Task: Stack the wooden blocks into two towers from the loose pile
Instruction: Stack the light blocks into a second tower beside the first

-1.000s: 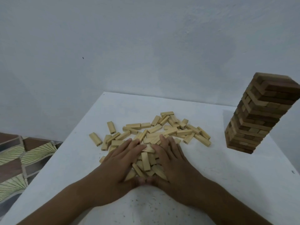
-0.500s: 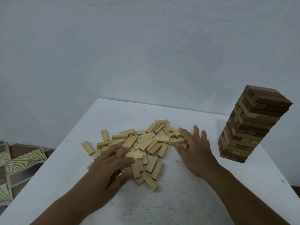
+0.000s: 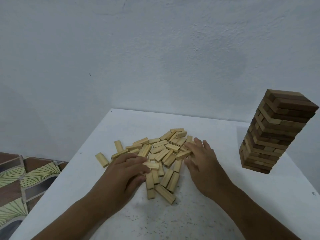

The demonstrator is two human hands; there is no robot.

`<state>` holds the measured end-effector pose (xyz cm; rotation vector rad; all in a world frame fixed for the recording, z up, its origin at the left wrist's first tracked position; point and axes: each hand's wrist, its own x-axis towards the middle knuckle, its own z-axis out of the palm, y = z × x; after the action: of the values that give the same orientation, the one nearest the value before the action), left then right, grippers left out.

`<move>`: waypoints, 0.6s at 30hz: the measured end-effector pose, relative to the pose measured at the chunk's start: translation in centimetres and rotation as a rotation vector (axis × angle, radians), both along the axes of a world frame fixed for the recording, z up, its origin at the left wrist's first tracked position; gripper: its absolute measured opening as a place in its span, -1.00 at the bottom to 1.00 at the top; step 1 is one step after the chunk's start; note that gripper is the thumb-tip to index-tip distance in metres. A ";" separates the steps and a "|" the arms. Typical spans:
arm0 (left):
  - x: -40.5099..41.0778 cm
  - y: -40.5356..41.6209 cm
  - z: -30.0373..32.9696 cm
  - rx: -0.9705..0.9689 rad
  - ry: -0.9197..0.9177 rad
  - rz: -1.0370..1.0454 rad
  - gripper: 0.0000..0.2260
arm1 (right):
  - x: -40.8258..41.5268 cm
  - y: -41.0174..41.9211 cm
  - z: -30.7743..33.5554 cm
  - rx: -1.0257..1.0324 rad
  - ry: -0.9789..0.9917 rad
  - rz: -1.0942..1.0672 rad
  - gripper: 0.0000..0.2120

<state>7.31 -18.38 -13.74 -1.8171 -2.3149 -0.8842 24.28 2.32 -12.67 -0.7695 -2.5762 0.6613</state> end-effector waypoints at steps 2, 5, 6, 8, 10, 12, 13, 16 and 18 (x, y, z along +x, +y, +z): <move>-0.1 0.2 0.3 -0.001 0.005 -0.010 -0.82 | 1.2 -0.6 0.0 0.108 0.065 0.060 -0.66; 0.0 0.9 0.7 0.024 -0.008 -0.011 -0.84 | 2.9 -2.5 0.4 0.198 0.073 0.247 -0.75; 0.2 1.2 0.9 0.030 -0.014 -0.005 -0.83 | 3.2 -3.2 0.5 0.227 0.039 0.312 -0.75; 0.8 2.0 1.3 0.041 -0.041 -0.018 -0.84 | 3.8 -4.2 0.5 0.299 -0.035 0.413 -0.75; 1.5 2.6 1.9 0.029 -0.042 -0.055 -0.86 | 4.4 -4.3 0.3 0.335 -0.061 0.457 -0.76; 2.5 3.0 2.6 -0.040 0.013 -0.091 -0.91 | 5.3 -3.7 0.3 0.318 -0.049 0.442 -0.77; 2.8 3.1 2.7 -0.089 0.048 -0.105 -0.93 | 5.8 -3.3 0.4 0.299 -0.034 0.425 -0.78; 3.7 3.4 2.7 -0.206 0.113 -0.134 -0.84 | 7.7 -1.8 0.4 0.241 -0.037 0.348 -0.79; 4.0 3.8 2.6 -0.223 0.103 -0.161 -0.81 | 8.9 -0.9 0.2 0.185 -0.050 0.276 -0.74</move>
<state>11.34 -14.54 -11.12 -2.1069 -2.3091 -0.5505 33.15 1.41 -12.47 -0.3797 -2.7681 0.4755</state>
